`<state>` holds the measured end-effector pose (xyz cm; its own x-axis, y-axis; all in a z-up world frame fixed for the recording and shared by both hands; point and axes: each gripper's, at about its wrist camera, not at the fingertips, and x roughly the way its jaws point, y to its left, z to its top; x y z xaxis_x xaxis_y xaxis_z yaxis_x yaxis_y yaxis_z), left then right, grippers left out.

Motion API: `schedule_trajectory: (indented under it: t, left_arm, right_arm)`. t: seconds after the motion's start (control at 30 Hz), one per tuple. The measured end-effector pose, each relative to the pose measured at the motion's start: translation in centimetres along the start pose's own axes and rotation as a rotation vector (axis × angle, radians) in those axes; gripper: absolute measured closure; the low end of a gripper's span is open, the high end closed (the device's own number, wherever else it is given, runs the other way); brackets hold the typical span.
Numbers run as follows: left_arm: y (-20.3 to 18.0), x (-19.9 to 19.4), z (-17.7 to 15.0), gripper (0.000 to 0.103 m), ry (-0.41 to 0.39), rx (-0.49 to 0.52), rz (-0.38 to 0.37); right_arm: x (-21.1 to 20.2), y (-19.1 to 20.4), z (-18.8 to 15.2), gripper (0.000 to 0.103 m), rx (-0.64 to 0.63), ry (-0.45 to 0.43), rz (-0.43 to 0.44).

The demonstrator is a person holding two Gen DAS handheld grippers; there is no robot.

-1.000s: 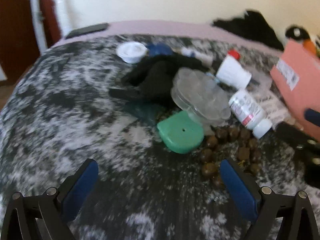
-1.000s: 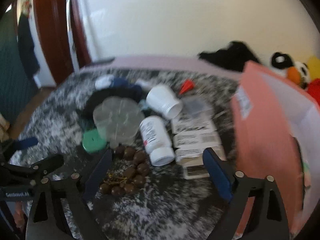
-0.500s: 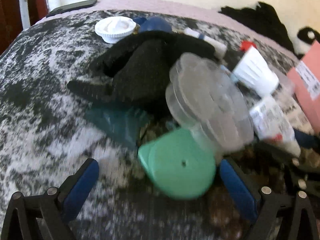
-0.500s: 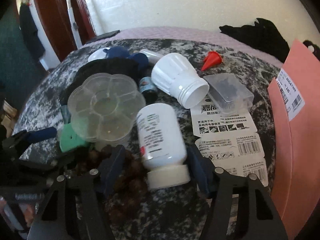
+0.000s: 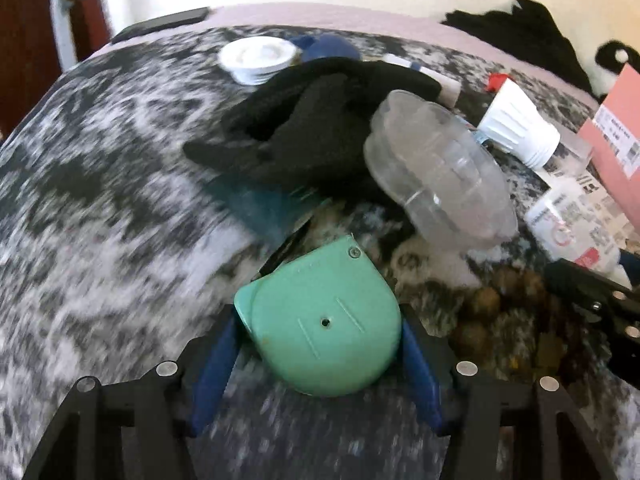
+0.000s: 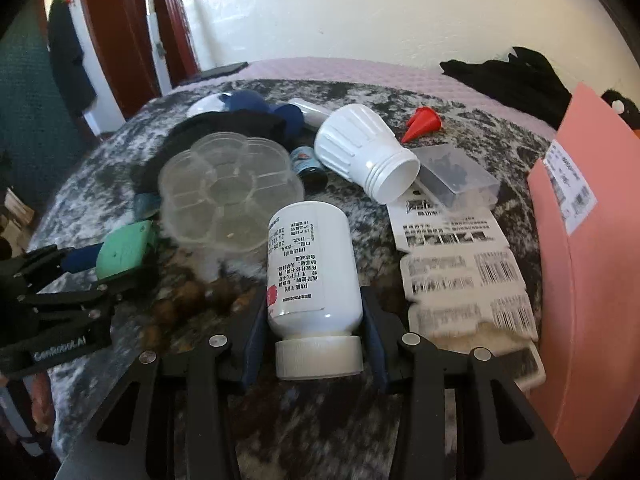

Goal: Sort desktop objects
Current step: 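Grasp the mint tape measure with left tool while right tool grasps the pill bottle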

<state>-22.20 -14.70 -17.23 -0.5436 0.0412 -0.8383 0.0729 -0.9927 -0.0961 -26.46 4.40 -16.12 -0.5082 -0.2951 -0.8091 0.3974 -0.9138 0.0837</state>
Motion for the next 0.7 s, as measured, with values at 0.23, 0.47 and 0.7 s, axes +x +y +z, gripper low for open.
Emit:
schedule_trajectory:
  t: [0.23, 0.47, 0.7]
  left_arm:
    - [0.4, -4.5, -2.9, 0.038, -0.023, -0.01, -0.006]
    - [-0.3, -8.6, -6.3, 0.038, -0.049, 0.0, 0.015]
    - [-2.9, -12.2, -9.9, 0.038, -0.071, 0.042, -0.004]
  right_arm:
    - [-4.4, 1.7, -2.7, 0.057, -0.024, -0.004, 0.02]
    - [-8.9, 2.9, -6.6, 0.057, 0.018, -0.003, 0.088]
    - [-13.8, 4.9, -9.6, 0.057, -0.031, -0.035, 0.12]
